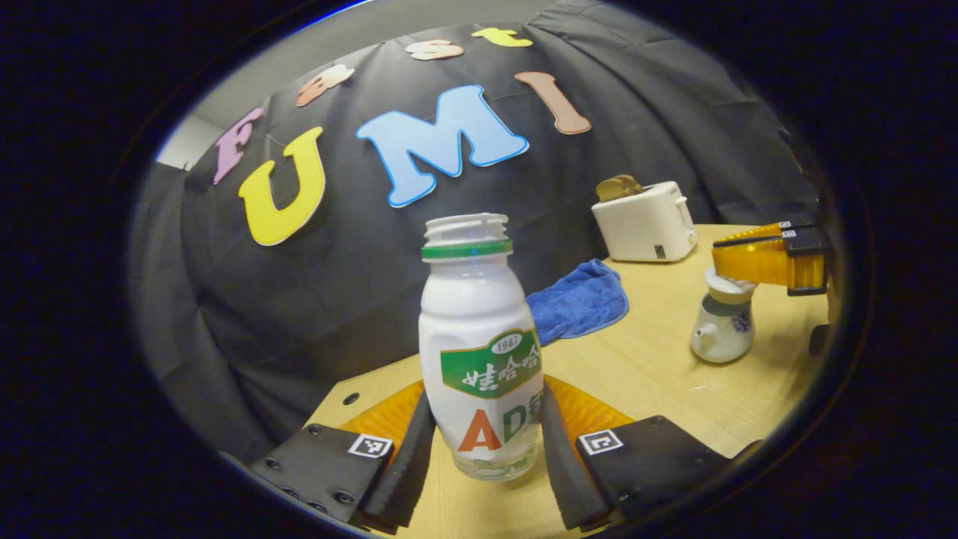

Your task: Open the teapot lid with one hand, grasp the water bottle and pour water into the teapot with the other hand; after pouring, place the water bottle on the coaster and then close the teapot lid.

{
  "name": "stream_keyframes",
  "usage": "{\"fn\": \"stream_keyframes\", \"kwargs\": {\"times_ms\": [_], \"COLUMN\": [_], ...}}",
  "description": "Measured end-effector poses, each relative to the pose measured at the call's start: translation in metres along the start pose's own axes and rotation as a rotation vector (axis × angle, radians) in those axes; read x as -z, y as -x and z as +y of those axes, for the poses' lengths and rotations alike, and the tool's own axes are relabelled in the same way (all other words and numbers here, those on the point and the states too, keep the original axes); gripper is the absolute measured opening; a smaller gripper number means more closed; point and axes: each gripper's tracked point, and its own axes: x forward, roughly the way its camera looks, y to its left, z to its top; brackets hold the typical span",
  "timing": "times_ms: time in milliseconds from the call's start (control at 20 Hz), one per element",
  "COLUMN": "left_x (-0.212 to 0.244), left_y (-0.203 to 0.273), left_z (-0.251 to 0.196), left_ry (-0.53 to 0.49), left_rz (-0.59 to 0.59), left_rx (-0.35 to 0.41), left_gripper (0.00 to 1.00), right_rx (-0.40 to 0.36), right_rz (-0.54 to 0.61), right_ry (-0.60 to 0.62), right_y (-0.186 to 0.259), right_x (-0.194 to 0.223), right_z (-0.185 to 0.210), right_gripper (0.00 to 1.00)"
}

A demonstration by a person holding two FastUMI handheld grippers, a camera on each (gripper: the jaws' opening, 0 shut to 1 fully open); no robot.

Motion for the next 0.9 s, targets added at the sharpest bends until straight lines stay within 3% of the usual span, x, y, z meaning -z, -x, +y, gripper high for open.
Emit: {"fn": "stream_keyframes", "kwargs": {"times_ms": [100,150,200,500,600,900], "left_x": [0.003,0.002,0.004,0.011,0.014,0.016], "left_y": [0.001,0.002,0.003,-0.002,-0.003,-0.011], "left_z": [0.002,0.004,0.005,0.013,0.017,0.019], "left_ry": [0.046,0.075,0.107,0.198,0.205,0.239], "left_rz": [-0.003,-0.008,-0.014,-0.01,-0.008,-0.011], "left_rx": [0.004,0.008,0.012,0.031,0.029,0.024], "left_gripper": [0.69,0.75,0.76,0.7,0.82,0.74], "right_rx": [0.006,0.009,0.01,0.025,0.03,0.034], "right_rz": [0.009,0.013,0.018,0.032,0.039,0.082], "right_ry": [0.003,-0.001,-0.005,-0.005,-0.002,0.019], "right_y": [-0.002,-0.003,-0.004,-0.007,-0.009,-0.013], "right_x": [0.003,0.004,0.006,0.01,0.013,0.026], "right_z": [-0.001,-0.001,-0.002,-0.004,-0.005,-0.003], "right_gripper": [0.06,0.06,0.06,0.06,0.06,0.06]}}
